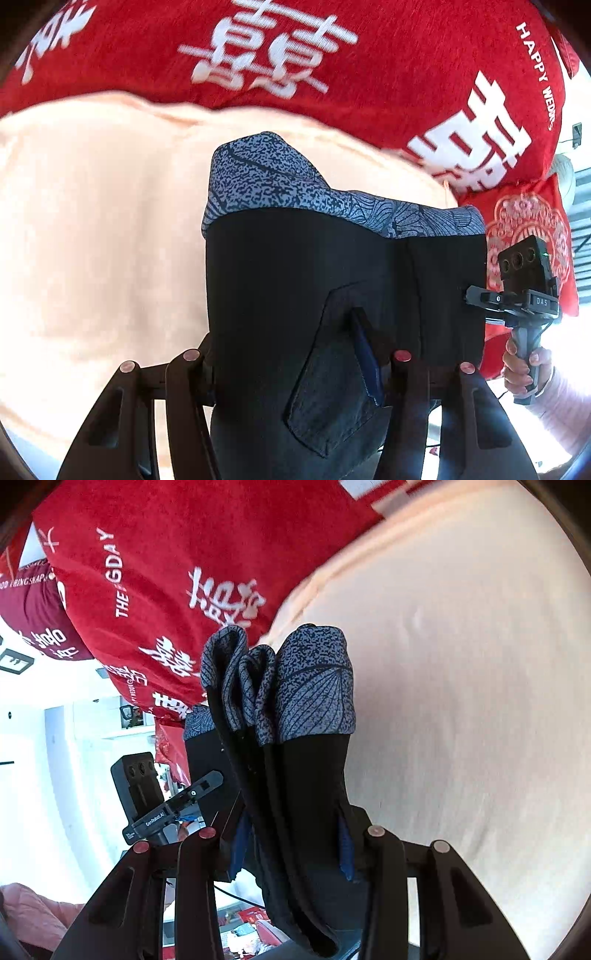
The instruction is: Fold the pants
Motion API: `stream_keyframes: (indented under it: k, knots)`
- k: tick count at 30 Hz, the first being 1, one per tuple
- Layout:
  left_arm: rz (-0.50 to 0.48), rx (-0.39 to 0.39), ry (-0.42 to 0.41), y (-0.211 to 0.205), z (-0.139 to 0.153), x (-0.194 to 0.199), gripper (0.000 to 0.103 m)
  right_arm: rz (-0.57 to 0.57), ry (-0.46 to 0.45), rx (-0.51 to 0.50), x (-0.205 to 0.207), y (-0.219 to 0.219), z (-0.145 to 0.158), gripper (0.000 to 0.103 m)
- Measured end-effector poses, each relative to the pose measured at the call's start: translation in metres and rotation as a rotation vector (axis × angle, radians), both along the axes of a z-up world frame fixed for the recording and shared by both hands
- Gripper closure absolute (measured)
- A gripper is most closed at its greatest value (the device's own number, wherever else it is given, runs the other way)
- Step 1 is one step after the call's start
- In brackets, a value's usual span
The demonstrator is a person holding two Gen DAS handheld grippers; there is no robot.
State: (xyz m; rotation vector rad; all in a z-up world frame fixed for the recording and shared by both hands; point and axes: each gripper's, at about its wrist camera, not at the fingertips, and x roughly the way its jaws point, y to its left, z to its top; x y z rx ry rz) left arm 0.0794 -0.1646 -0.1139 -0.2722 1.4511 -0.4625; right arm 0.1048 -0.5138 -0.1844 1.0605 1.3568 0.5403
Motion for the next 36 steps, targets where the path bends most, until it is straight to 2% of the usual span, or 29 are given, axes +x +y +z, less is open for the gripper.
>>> stream_keyframes:
  k: [5,6,7,8,11,12,13,17,19,21,22,25,28,30,32,34,36]
  knots:
    - [-0.053,0.045,0.023,0.016,-0.031,-0.023,0.045,-0.023,0.048,-0.037,-0.038,0.013,-0.02,0.06]
    - [-0.052,0.059,0.032,0.018,-0.038,-0.024,0.042,-0.021,0.059,-0.057,-0.044,0.016,-0.027,0.059]
    - [-0.041,0.074,0.037,0.021,-0.046,-0.026,0.034,-0.014,0.061,-0.088,-0.049,0.017,-0.032,0.056]
    - [-0.023,0.088,0.02,0.024,-0.049,-0.028,0.031,0.001,0.062,-0.154,-0.05,0.024,-0.037,0.051]
    - [-0.016,0.141,-0.034,0.025,-0.046,-0.03,0.022,-0.034,0.069,-0.205,-0.053,0.024,-0.043,0.043]
    - [-0.017,0.186,-0.057,0.024,-0.045,-0.031,0.014,-0.036,0.071,-0.224,-0.052,0.024,-0.043,0.041]
    - [-0.027,0.23,-0.087,0.021,-0.043,-0.033,0.014,-0.03,0.07,-0.253,-0.052,0.025,-0.042,0.038]
    - [-0.02,0.317,-0.137,0.018,-0.03,-0.038,0.014,0.007,0.064,-0.437,-0.051,0.033,-0.027,0.024]
    - [0.011,0.349,-0.167,0.022,-0.015,-0.039,0.014,0.005,0.065,-0.538,-0.052,0.032,-0.017,0.023]
    - [0.033,0.346,-0.199,0.024,-0.002,-0.039,0.014,-0.007,0.043,-0.624,-0.054,0.032,0.0,0.023]
    - [0.037,0.332,-0.226,0.024,0.008,-0.037,0.014,-0.024,0.023,-0.654,-0.055,0.031,0.01,0.025]
    - [0.002,0.293,-0.249,0.013,0.013,-0.027,0.014,-0.06,-0.049,-0.639,-0.05,0.031,0.035,0.072]
    - [-0.035,0.309,-0.244,0.0,-0.003,-0.015,0.014,-0.037,-0.097,-0.616,-0.035,0.04,0.045,0.073]
    - [-0.032,0.376,-0.207,-0.015,-0.025,-0.006,0.014,0.012,-0.098,-0.647,-0.023,0.051,0.041,0.073]
    - [-0.008,0.37,-0.171,-0.012,-0.046,-0.004,0.013,0.049,-0.092,-0.696,-0.018,0.057,0.03,0.075]
    - [0.011,0.38,-0.191,-0.01,-0.047,-0.005,0.005,0.071,-0.072,-0.751,-0.019,0.058,0.017,0.075]
    - [0.0,0.424,-0.212,-0.013,-0.047,-0.008,0.0,0.053,-0.065,-0.738,-0.02,0.056,0.01,0.075]
